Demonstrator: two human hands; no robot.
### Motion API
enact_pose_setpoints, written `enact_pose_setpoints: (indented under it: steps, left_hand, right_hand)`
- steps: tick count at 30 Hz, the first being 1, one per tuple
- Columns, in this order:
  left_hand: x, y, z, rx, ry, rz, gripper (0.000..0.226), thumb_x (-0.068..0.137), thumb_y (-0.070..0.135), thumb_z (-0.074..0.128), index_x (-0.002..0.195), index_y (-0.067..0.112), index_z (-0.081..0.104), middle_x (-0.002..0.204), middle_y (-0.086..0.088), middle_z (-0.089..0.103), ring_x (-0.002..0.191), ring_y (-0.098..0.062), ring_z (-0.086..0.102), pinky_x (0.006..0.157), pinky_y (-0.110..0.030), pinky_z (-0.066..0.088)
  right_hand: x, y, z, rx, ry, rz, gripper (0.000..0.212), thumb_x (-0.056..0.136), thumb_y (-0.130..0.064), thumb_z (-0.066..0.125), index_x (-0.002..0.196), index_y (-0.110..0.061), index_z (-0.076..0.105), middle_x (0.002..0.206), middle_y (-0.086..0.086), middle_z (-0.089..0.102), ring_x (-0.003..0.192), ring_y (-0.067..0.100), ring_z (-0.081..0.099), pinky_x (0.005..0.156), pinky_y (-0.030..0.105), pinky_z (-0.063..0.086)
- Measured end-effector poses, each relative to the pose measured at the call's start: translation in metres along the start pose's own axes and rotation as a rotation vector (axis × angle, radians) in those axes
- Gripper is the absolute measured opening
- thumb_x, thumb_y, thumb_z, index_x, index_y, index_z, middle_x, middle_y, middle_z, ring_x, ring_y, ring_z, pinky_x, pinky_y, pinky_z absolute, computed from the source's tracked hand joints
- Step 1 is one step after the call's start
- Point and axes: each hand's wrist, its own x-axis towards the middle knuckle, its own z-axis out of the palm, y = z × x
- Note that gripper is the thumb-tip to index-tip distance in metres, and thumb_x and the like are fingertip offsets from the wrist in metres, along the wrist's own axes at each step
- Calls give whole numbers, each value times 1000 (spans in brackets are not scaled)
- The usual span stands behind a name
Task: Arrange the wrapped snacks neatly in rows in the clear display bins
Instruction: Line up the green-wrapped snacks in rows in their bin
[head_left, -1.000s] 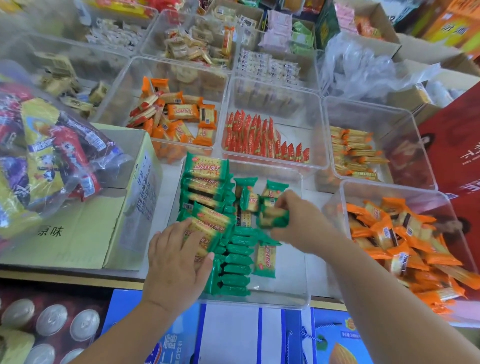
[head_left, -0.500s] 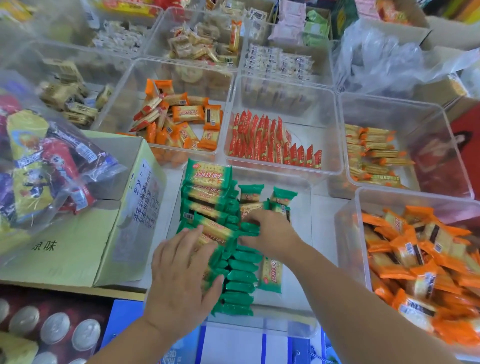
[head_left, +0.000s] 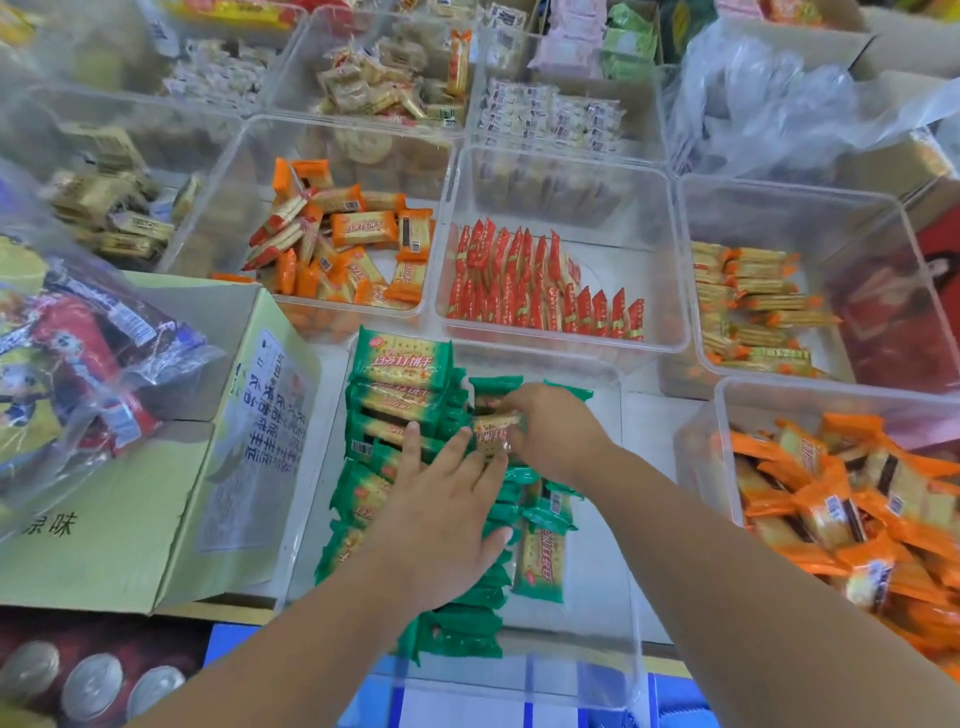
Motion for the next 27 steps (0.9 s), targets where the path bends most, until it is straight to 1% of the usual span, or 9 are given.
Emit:
enact_pose_setpoints:
  steps: [2,4,7,10,13,16,20,22,27]
  left_hand:
    - [-1,-2,1,-7,9,-3,78,96,66,12,160,20,10,166,1,21,155,-24,4,114,-68,-15]
    - [-2,-5,2,-26,5,-6,76,98,65,15,159,21,13,165,1,21,154,-24,4,115,-67,-15]
    - [-5,-8,3,-46,3,1,79,96,68,13,160,22,13,165,1,22,154,-24,5,115,-65,-15]
    - [-5,-8,5,-60,32,-3,83,94,70,14,160,20,12,165,1,22,154,-24,6,116,-64,-15]
    - [-5,-7,9,-73,63,-7,83,95,70,16,161,21,5,168,2,14,155,-24,5,115,-65,-15]
    - [-7,-8,12,-84,86,16,81,95,71,11,160,25,-3,170,6,3,155,-23,2,114,-65,-17]
    - [-6,-10,12,-114,107,23,74,97,66,12,160,28,13,166,8,21,155,-20,9,115,-63,-19]
    - [-6,-10,10,-137,120,13,70,98,63,18,159,27,23,162,9,31,153,-19,16,116,-61,-18]
    - [-6,-9,6,-154,125,2,63,100,59,31,153,26,38,153,9,44,150,-18,26,118,-60,-13]
  right_hand:
    - [8,-1,3,-121,7,3,25,91,-15,57,110,-23,70,103,1,67,97,25,63,76,35,54]
    - [13,-3,9,-249,-21,-15,19,90,-15,56,103,-21,68,94,2,65,90,26,64,71,38,56]
    - [20,-5,19,-281,-56,-10,29,89,-13,56,113,-27,64,97,2,65,85,26,62,70,40,58]
    - [27,-5,23,-299,-85,-1,25,90,-16,57,113,-24,65,97,4,65,84,24,60,69,38,58]
    - [28,-2,28,-325,-138,-3,21,91,-21,56,109,-24,65,97,6,63,91,23,50,76,40,54]
    - [26,1,31,-356,-161,-29,21,90,-20,56,109,-21,62,101,9,63,103,28,49,83,44,50]
    - [27,2,32,-239,-179,-15,29,94,-33,58,117,-17,61,112,9,65,100,30,60,84,44,53]
    - [29,2,32,-205,-179,-11,33,94,-34,60,121,-16,61,116,9,66,102,30,62,85,42,54]
    - [29,5,34,-141,-175,10,34,91,-41,63,115,-17,58,109,7,67,98,30,62,77,36,49]
